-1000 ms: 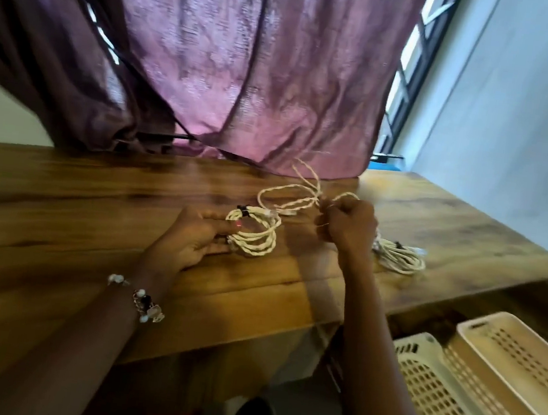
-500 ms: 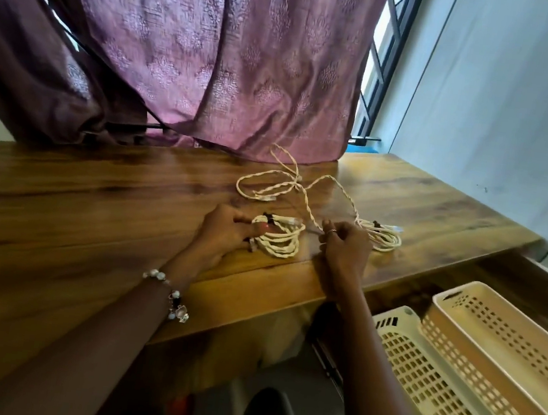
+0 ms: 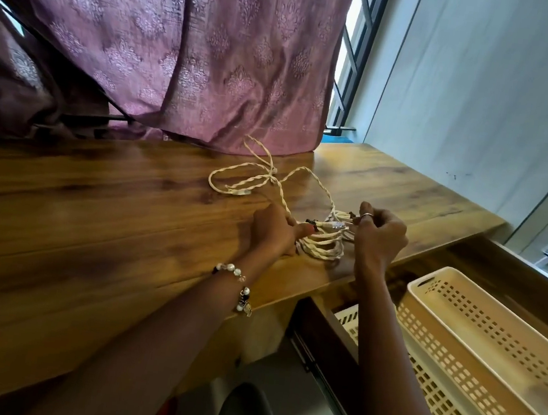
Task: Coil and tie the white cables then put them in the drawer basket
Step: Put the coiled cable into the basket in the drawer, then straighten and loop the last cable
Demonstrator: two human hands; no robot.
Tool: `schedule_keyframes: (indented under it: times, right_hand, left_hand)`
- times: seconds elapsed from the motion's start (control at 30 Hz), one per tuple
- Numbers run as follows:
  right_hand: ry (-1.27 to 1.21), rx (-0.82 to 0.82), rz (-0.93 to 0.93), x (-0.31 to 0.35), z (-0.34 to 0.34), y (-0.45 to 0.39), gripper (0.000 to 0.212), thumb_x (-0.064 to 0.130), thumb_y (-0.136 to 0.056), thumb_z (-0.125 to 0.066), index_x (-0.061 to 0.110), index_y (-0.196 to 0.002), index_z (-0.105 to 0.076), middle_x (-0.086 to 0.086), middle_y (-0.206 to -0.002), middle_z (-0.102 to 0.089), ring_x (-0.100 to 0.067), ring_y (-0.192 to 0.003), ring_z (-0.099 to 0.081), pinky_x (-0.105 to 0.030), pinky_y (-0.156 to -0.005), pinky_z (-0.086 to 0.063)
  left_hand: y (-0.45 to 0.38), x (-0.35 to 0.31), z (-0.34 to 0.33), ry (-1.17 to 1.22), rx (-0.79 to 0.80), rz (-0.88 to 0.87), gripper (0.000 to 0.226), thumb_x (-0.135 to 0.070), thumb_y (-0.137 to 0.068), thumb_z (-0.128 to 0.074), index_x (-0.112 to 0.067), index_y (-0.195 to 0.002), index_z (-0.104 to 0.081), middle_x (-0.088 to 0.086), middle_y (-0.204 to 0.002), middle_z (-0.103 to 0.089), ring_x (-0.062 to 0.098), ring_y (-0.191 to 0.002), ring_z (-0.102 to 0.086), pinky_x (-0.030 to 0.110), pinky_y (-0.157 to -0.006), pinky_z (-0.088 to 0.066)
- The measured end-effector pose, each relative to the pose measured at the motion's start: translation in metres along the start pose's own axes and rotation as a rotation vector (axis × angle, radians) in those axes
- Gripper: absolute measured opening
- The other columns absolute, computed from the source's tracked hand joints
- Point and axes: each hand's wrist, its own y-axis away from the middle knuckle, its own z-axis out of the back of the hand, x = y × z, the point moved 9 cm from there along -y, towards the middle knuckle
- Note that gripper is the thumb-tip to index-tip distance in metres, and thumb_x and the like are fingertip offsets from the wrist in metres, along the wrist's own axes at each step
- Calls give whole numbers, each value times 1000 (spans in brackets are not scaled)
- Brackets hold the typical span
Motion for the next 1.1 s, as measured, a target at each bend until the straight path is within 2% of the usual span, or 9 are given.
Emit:
schedule_keyframes:
  times: [0.1, 0.17, 0.27, 0.37, 0.53, 0.63, 0.8, 0.97, 1.1]
  right_hand:
    - [-22, -3, 5, 2, 2, 2, 15, 31, -85, -66, 25, -72, -65, 3, -69, -68, -18, -71, -68, -47, -76, -56]
    - [-28, 10, 35, 7, -2, 5, 17, 30, -86, -65, 26, -70, -63, 3, -68, -68, -16, -69, -68, -45, -76, -56]
    - [-24, 66, 99, 22, -17, 12, 15, 27, -88, -65, 18, -76, -68, 3, -68, -68, -13, -66, -67, -39, -73, -56]
    - [2, 171, 202, 43, -42, 25, 19, 25, -89, -64, 10, -81, -71, 0, -70, -69, -16, -63, -66, -36, -65, -55]
    - [93, 355, 337, 60, -92, 45, 12, 11, -82, -66, 10, -93, -70, -5, -85, -71, -18, -75, -66, -34, -71, -53]
    - [180, 460, 351, 58, -124, 58, 33, 3, -78, -64, 7, -111, -61, -10, -101, -66, -24, -87, -63, -41, -76, -54]
    - [327, 654, 412, 56, -182, 87, 56, 9, -79, -67, 8, -132, -49, -19, -117, -59, -32, -104, -56, -38, -89, -44]
    - [193, 886, 630, 90, -229, 139, 20, 16, -82, -61, 10, -96, -74, -9, -90, -73, -26, -86, -66, -32, -72, -46]
    - [-74, 897, 641, 118, -243, 155, 25, 8, -76, -45, 4, -83, -69, -2, -73, -69, -12, -69, -63, -24, -66, -47]
  left_hand:
    - [3, -4, 9, 1, -78, -63, 26, -32, -72, -81, -9, -66, -71, 7, -63, -70, 23, -58, -68, 42, -59, -57]
    - [7, -14, 29, -32, -208, -191, 12, -21, -79, -74, -9, -82, -72, 8, -79, -72, 25, -74, -69, 38, -66, -54]
    - [12, -34, 65, -206, -422, -374, 30, -20, -89, -61, -11, -117, -60, 13, -100, -70, 32, -93, -63, 34, -72, -41]
    - [-5, -33, 86, -488, -426, -313, 45, -32, -92, -57, -20, -133, -47, 13, -110, -65, 36, -103, -58, 41, -75, -43]
    - [-38, -3, 107, -568, -253, -279, 23, -34, -92, -56, -20, -97, -73, 7, -96, -71, 28, -89, -64, 29, -64, -40]
    - [-33, 1, 140, -527, -397, -316, 30, -34, -92, -54, -11, -90, -72, 13, -85, -70, 32, -80, -64, 33, -62, -42]
    - [-11, 4, 218, -361, -685, -365, 30, -37, -88, -61, -10, -87, -74, 14, -76, -69, 30, -70, -62, 28, -58, -34]
    - [0, 40, 298, -140, -835, -312, 42, -51, -81, -58, -13, -87, -75, 14, -69, -69, 31, -66, -63, 39, -61, -47]
    - [12, 80, 350, 4, -846, -259, 29, -42, -77, -68, -17, -91, -74, 5, -73, -71, 17, -69, -64, 39, -70, -54]
